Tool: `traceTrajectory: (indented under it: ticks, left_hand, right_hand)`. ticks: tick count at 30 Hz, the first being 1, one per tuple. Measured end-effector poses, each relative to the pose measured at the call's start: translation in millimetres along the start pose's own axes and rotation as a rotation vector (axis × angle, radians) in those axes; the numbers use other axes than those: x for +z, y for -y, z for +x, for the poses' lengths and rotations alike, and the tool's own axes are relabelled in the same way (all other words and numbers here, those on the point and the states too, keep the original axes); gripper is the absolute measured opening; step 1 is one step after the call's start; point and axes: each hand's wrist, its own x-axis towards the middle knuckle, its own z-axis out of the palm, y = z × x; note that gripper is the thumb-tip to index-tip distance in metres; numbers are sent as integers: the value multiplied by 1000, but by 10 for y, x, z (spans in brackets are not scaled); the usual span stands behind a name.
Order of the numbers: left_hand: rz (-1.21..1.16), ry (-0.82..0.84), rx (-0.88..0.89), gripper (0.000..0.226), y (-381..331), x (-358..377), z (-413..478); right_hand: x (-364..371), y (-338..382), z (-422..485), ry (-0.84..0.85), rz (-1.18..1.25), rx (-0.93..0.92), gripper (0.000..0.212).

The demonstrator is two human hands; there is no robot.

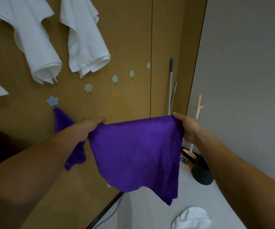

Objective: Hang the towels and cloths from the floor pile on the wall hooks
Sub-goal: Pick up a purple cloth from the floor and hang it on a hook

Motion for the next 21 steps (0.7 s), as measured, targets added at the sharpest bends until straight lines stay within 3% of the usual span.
traceTrajectory:
  ticks: [5,10,21]
  left_hand:
    - [-184,93,-81,18,-12,-146,-32]
    - [-170,19,-42,3,14,-222,-13]
    - [-107,-193,95,20,8,-201,56]
  right_hand:
    - [3,-34,31,-81,-50,2,17]
    - [-27,-62,86,-167,-263,-40,18]
    - [69,-103,69,-143,-230,-191,25]
